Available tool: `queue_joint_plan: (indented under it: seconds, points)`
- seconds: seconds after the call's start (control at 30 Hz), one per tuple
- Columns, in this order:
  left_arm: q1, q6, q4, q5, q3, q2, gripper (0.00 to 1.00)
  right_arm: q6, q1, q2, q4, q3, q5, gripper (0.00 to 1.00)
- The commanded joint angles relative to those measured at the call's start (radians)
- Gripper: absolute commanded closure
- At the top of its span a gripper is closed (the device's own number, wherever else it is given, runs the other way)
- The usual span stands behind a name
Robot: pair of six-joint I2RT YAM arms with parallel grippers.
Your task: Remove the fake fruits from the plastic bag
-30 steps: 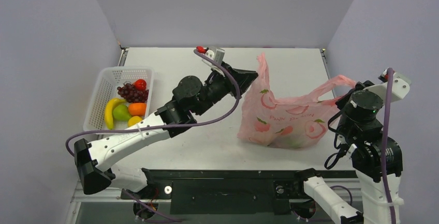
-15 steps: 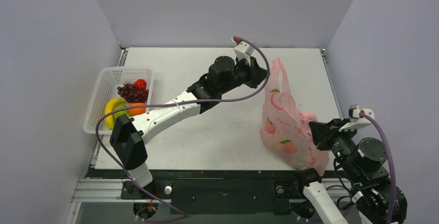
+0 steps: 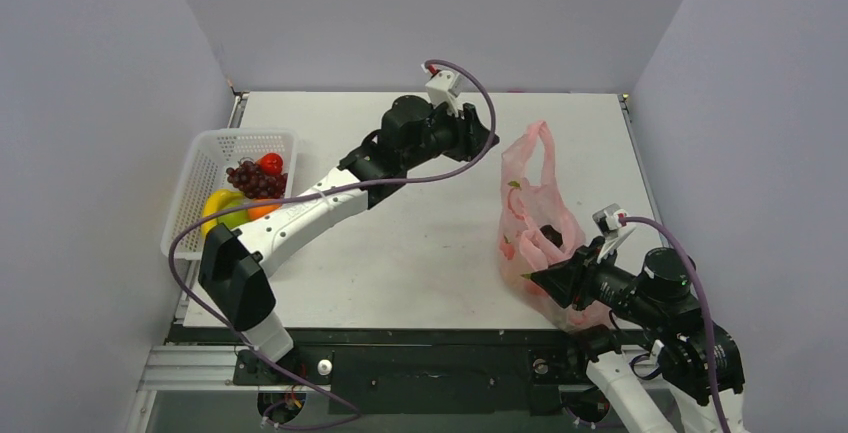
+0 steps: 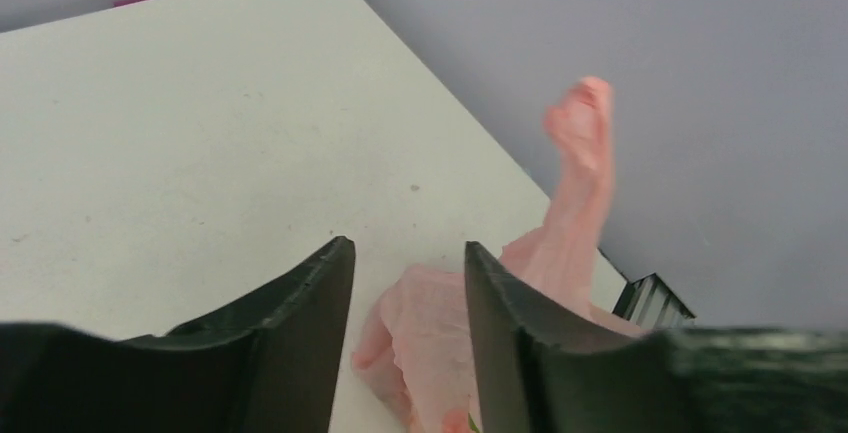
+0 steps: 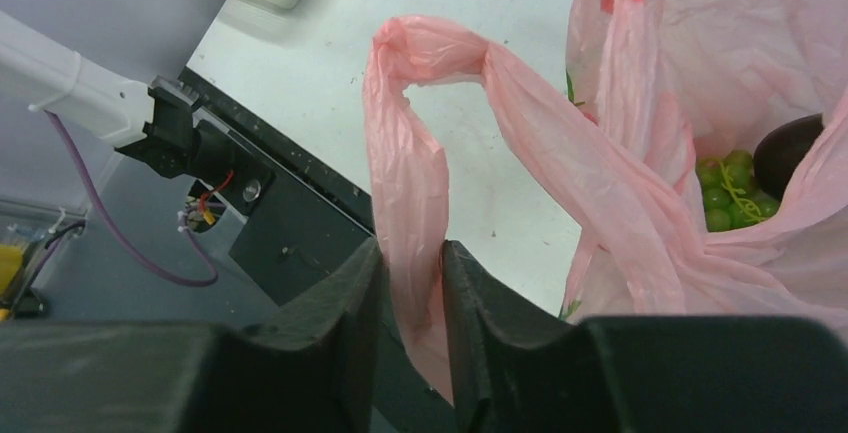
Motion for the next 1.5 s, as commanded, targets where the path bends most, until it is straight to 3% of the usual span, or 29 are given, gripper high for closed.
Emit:
queue_joint_plan:
  seconds: [0.0,0.13,0.3,0.43,0.63,0.8,1.03,1.1,1.13,1.27,1.37,1.4,1.43,1.47]
  points:
    - [0.025,-0.018,-0.001,0.051,-0.017,-0.125,0.47,-0.020,0.007,0.022,0.059,0.060,-0.001,0.67]
    - [0.026,-0.086,0.051,0.117,-0.152,-0.242,0.31,-0.032,0.005,0.050,0.091,0.130,0.118,0.55]
    - [0.020,-0.220,0.118,0.177,-0.332,-0.357,0.27,-0.052,0.010,0.058,0.090,0.187,0.324,0.49]
    - [-0.046,-0.272,0.121,0.113,-0.396,-0.370,0.28,-0.041,0.017,0.038,0.089,0.166,0.463,0.34]
    - [-0.230,-0.227,0.036,-0.176,-0.357,-0.289,0.26,-0.047,0.017,0.052,0.157,0.123,0.327,0.27]
    - [-0.254,-0.266,0.080,-0.250,-0.322,-0.175,0.28,-0.072,0.023,0.079,0.198,0.074,0.167,0.26]
    - [-0.245,-0.202,0.103,-0.277,-0.243,-0.051,0.28,-0.066,0.032,0.101,0.229,0.031,0.134,0.26]
    - [-0.234,-0.187,0.126,-0.249,-0.226,-0.030,0.36,-0.051,0.033,0.109,0.229,0.027,0.176,0.25]
    - [-0.223,-0.187,0.133,-0.231,-0.216,-0.023,0.45,-0.046,0.032,0.109,0.225,0.026,0.200,0.26]
    - [-0.182,-0.198,0.165,-0.161,-0.177,0.020,0.64,-0.027,0.032,0.102,0.197,0.030,0.385,0.40]
    - [-0.153,-0.202,0.167,-0.101,-0.131,0.073,0.85,-0.034,0.032,0.097,0.179,0.044,0.445,0.71]
    - [-0.143,-0.203,0.166,-0.077,-0.106,0.083,0.88,-0.037,0.033,0.095,0.169,0.056,0.457,0.91]
    - [-0.138,-0.202,0.165,-0.070,-0.081,0.100,0.98,-0.037,0.033,0.086,0.163,0.063,0.512,0.97]
    - [-0.130,-0.201,0.162,-0.063,-0.068,0.107,1.00,-0.030,0.032,0.080,0.147,0.078,0.616,1.00]
